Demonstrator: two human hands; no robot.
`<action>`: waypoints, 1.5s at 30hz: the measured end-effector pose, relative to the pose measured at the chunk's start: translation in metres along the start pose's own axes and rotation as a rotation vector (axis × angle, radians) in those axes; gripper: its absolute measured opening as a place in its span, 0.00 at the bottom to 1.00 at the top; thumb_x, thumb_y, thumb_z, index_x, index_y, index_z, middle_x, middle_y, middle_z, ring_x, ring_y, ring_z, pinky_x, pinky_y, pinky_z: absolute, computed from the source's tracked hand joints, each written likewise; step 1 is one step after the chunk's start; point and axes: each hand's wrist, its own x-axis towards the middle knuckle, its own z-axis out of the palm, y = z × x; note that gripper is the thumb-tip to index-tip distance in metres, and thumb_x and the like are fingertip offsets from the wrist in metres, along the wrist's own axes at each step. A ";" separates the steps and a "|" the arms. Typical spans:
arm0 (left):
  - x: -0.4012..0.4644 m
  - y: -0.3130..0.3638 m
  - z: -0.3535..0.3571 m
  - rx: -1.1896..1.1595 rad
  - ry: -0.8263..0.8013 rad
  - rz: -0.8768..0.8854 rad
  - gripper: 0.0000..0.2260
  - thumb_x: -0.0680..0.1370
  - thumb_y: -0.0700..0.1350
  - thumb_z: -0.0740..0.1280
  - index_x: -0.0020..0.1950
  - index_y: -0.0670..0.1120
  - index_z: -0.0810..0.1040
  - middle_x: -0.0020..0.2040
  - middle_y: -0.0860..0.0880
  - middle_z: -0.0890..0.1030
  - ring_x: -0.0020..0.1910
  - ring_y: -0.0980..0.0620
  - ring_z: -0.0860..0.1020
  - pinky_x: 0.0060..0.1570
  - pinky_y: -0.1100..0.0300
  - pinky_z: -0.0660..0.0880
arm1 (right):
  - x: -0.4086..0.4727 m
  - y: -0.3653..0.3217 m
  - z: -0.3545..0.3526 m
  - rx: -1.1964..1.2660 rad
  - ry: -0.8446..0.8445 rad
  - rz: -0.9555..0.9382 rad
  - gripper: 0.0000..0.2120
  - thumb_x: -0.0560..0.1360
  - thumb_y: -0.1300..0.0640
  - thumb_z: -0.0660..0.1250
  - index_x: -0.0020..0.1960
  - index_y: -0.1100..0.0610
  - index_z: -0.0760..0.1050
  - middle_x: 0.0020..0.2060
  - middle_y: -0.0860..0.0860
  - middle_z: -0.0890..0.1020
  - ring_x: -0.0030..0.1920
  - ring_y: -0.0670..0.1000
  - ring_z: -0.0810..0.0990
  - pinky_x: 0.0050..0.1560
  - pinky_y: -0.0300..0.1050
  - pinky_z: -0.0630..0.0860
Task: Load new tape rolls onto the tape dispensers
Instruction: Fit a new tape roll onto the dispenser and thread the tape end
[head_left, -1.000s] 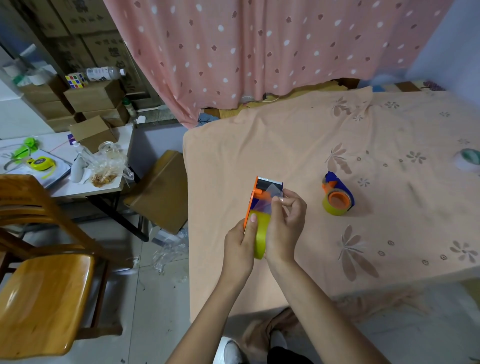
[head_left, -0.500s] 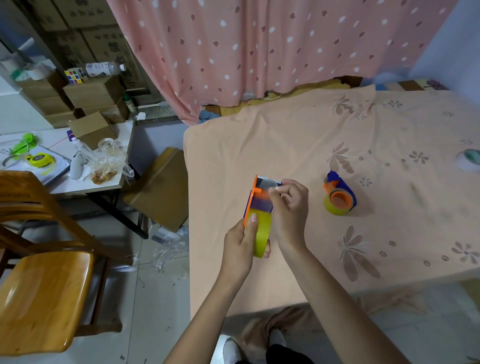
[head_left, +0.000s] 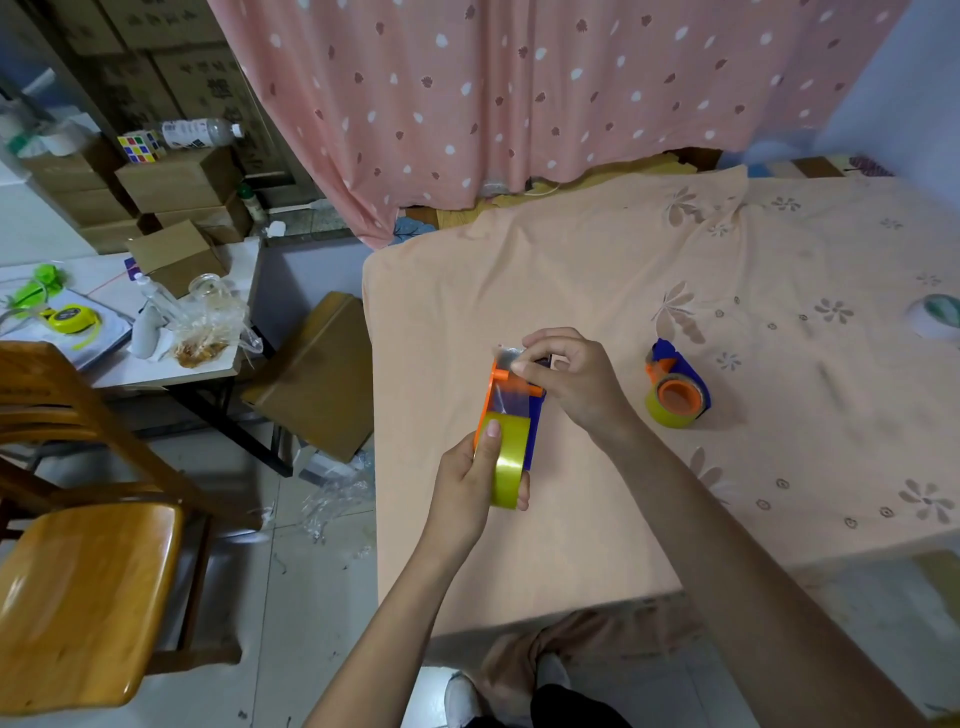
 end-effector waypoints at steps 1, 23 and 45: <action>-0.001 0.000 0.000 -0.001 -0.004 -0.005 0.21 0.82 0.53 0.53 0.46 0.39 0.76 0.30 0.45 0.80 0.31 0.52 0.79 0.35 0.66 0.76 | 0.002 -0.002 -0.001 0.017 -0.031 0.006 0.07 0.72 0.63 0.74 0.38 0.53 0.81 0.49 0.48 0.80 0.51 0.45 0.78 0.47 0.37 0.74; -0.016 0.009 -0.003 -0.098 0.007 -0.030 0.20 0.83 0.46 0.52 0.41 0.38 0.76 0.25 0.43 0.78 0.27 0.51 0.77 0.33 0.65 0.76 | 0.024 -0.023 -0.008 0.195 0.158 0.054 0.11 0.72 0.67 0.70 0.35 0.56 0.76 0.43 0.47 0.81 0.46 0.48 0.80 0.49 0.43 0.75; -0.049 -0.014 -0.029 -0.277 0.163 -0.068 0.27 0.76 0.57 0.57 0.27 0.39 0.74 0.16 0.41 0.70 0.15 0.49 0.68 0.22 0.63 0.70 | 0.037 -0.042 -0.029 0.293 0.268 0.227 0.09 0.76 0.68 0.62 0.41 0.58 0.66 0.38 0.57 0.77 0.30 0.49 0.79 0.35 0.40 0.79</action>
